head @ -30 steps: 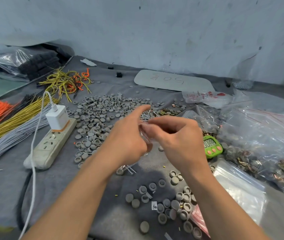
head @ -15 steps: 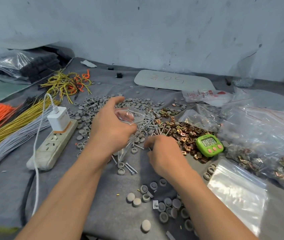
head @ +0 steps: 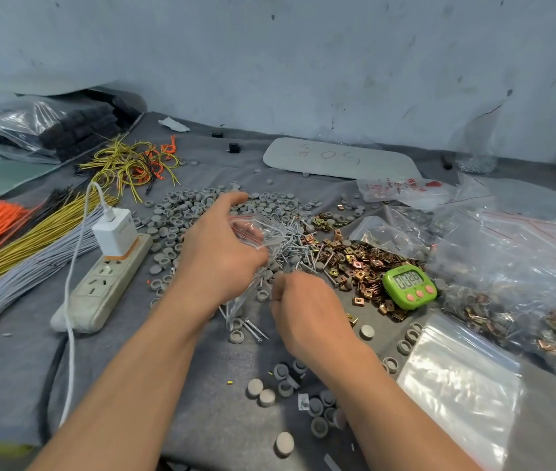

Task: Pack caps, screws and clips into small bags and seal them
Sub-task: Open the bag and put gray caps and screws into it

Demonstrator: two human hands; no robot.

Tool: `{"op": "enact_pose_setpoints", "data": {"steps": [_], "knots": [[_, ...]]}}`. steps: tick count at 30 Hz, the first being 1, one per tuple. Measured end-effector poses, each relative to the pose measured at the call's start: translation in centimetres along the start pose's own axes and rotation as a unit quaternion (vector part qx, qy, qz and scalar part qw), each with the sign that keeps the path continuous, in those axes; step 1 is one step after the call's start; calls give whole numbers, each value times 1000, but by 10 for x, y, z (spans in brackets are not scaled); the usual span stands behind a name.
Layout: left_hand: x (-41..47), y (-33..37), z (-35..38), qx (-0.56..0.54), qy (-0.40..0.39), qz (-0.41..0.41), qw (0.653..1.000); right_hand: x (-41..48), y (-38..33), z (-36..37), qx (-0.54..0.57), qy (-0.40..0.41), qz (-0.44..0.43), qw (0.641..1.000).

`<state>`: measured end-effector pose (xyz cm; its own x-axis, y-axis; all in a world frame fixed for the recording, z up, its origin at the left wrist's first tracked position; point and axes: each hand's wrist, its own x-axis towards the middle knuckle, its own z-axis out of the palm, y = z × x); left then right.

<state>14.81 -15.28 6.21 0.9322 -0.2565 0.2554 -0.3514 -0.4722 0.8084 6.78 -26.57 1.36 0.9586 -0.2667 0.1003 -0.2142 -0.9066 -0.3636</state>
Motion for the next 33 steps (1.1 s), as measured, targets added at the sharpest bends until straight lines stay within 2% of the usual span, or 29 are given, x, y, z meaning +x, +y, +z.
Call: {"op": "enact_pose_setpoints", "data": {"steps": [4, 6, 9, 11, 15, 20, 23, 25, 27, 29, 31, 33], "knots": [[1, -1, 1, 2, 0, 5, 1000, 1, 2, 2, -10, 22, 24, 999], [2, -2, 1, -1, 2, 6, 1000, 1, 6, 5, 20, 37, -2, 999], [3, -4, -1, 0, 3, 4, 1000, 1, 7, 9, 31, -3, -61, 998], [4, -5, -4, -3, 3, -3, 1000, 1, 6, 9, 39, -5, -65, 997], [8, -5, -11, -17, 16, -21, 1000, -1, 5, 6, 52, -4, -19, 998], [8, -4, -12, 7, 17, -24, 1000, 1, 14, -14, 39, -56, 27, 997], [6, -2, -12, 24, 8, -13, 1000, 1, 20, -25, 99, -4, 60, 993], [3, 0, -11, 30, -11, -6, 999, 2, 18, -33, 205, 89, 61, 973], [0, 4, -6, 40, -38, 6, 998, 2, 14, -44, 363, 188, 53, 911], [-5, 11, 3, 60, -65, 29, 996, 2, 10, -53, 464, 247, 49, 849], [-10, 17, 11, 64, -90, 43, 993, 1, 7, -55, 490, 260, 34, 831], [-11, 20, 15, 40, -114, 45, 992, 2, 6, -52, 488, 251, 33, 835]]}}
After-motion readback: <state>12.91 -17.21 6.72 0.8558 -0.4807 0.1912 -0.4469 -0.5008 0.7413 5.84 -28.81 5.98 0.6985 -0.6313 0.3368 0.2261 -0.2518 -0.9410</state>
